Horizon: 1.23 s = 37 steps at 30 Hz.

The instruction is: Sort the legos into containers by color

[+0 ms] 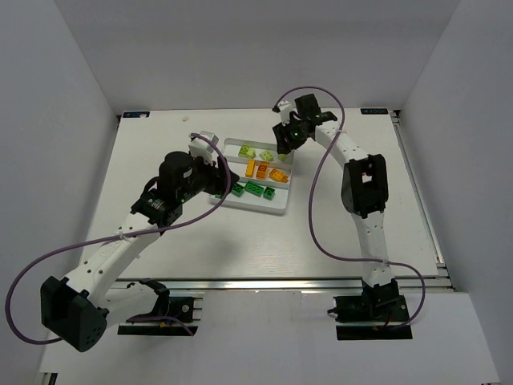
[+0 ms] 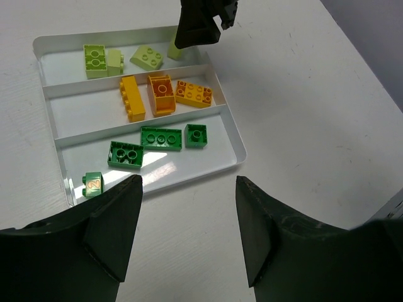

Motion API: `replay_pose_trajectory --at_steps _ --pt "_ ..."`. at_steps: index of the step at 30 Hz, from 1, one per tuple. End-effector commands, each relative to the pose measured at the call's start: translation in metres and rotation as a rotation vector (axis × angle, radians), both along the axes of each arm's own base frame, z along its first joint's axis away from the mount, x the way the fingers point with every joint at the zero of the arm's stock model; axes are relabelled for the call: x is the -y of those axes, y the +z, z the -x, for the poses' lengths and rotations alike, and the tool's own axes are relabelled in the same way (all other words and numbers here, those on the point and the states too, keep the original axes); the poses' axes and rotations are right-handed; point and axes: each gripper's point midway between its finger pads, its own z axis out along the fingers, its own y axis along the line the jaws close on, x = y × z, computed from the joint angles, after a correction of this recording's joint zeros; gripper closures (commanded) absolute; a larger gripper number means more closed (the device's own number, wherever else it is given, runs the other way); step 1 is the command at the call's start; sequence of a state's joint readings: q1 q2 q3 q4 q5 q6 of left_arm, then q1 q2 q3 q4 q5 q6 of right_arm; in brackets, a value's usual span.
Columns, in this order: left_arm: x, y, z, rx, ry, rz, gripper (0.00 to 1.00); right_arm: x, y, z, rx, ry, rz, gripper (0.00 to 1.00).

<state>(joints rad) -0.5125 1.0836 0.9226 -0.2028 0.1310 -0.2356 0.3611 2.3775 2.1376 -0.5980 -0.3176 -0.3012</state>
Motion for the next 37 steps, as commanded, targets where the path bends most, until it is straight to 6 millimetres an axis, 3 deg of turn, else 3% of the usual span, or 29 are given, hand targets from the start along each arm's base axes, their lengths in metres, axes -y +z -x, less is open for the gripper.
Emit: replay_pose_trajectory --at_steps 1,5,7,10,11,13,14,15,16,17,18,19,20,21,22,23,24,25,26,27,29,33,34,36,37 --pt "-0.002 -0.003 -0.001 0.0 0.001 -0.01 0.29 -0.02 0.019 0.002 0.026 0.019 -0.041 0.42" --pt "-0.003 -0.005 -0.001 -0.002 0.006 -0.015 0.29 -0.017 0.016 0.003 0.018 -0.009 -0.026 0.24" --pt "-0.003 -0.005 -0.001 -0.002 0.009 -0.017 0.29 -0.015 0.022 0.001 0.036 -0.028 -0.02 0.23" --pt "-0.006 -0.004 -0.002 0.004 0.022 -0.023 0.29 -0.008 0.05 0.003 0.08 -0.058 -0.037 0.24" --pt "-0.006 -0.004 -0.002 0.007 0.025 -0.024 0.29 -0.001 0.07 0.012 0.101 -0.078 -0.05 0.25" --pt "-0.006 -0.002 -0.002 0.014 0.022 -0.02 0.32 0.013 0.092 0.014 0.165 -0.139 -0.048 0.26" --pt "-0.006 -0.002 -0.001 0.017 0.018 -0.019 0.38 0.023 0.135 0.024 0.245 -0.172 -0.081 0.26" --pt "-0.005 -0.001 0.0 0.021 0.008 -0.013 0.43 0.034 0.113 0.041 0.195 -0.207 -0.062 0.26" --pt "-0.004 0.0 0.001 0.024 0.002 -0.009 0.48 0.045 0.116 0.048 0.21 -0.246 -0.057 0.26" --pt "-0.003 0.001 0.002 0.031 -0.006 -0.008 0.6 0.052 0.151 0.062 0.284 -0.263 -0.096 0.24" --pt "-0.003 0.002 0.003 0.034 -0.012 -0.006 0.65 0.06 0.126 0.083 0.236 -0.255 -0.061 0.24" --pt "0.0 0.004 0.005 0.04 -0.03 0.002 0.68 0.062 0.126 0.097 0.229 -0.241 -0.065 0.24" --pt "0.001 0.007 0.007 0.054 -0.045 0.01 0.69 0.069 0.147 0.115 0.272 -0.236 -0.086 0.23" --pt "0.003 0.006 0.008 0.056 -0.057 0.012 0.62 0.075 0.147 0.126 0.274 -0.237 -0.081 0.23" --pt "0.005 0.007 0.01 0.06 -0.074 0.016 0.52 0.083 0.127 0.144 0.237 -0.242 -0.058 0.22" --pt "0.01 0.006 0.012 0.058 -0.107 0.017 0.38 0.09 0.144 0.16 0.282 -0.246 -0.079 0.22" --pt "0.012 0.005 0.013 0.056 -0.124 0.015 0.21 0.094 0.144 0.168 0.294 -0.26 -0.08 0.21" --pt "0.013 0.005 0.014 0.055 -0.133 0.015 0.16 0.104 0.126 0.18 0.271 -0.294 -0.061 0.2" --pt "0.015 0.004 0.015 0.057 -0.154 0.012 0.12 0.109 0.14 0.192 0.318 -0.305 -0.086 0.19" --pt "0.016 0.004 0.016 0.06 -0.164 0.012 0.09 0.113 0.138 0.197 0.332 -0.314 -0.09 0.11" --pt "0.016 0.004 0.017 0.076 -0.169 0.008 0.04 0.123 0.133 0.219 0.374 -0.311 -0.105 0.11" --pt "0.008 0.011 0.018 0.14 -0.142 0.001 0.02 0.143 0.143 0.239 0.506 -0.39 -0.188 0.11" --pt "0.009 0.008 0.019 0.152 -0.144 -0.009 0.02 0.144 0.154 0.246 0.548 -0.385 -0.222 0.11" --pt "0.006 0.008 0.018 0.172 -0.13 -0.01 0.02 0.14 0.144 0.256 0.507 -0.374 -0.263 0.11" --pt "0.008 0.001 0.02 0.164 -0.138 -0.014 0.02 0.141 0.148 0.26 0.531 -0.366 -0.281 0.11"
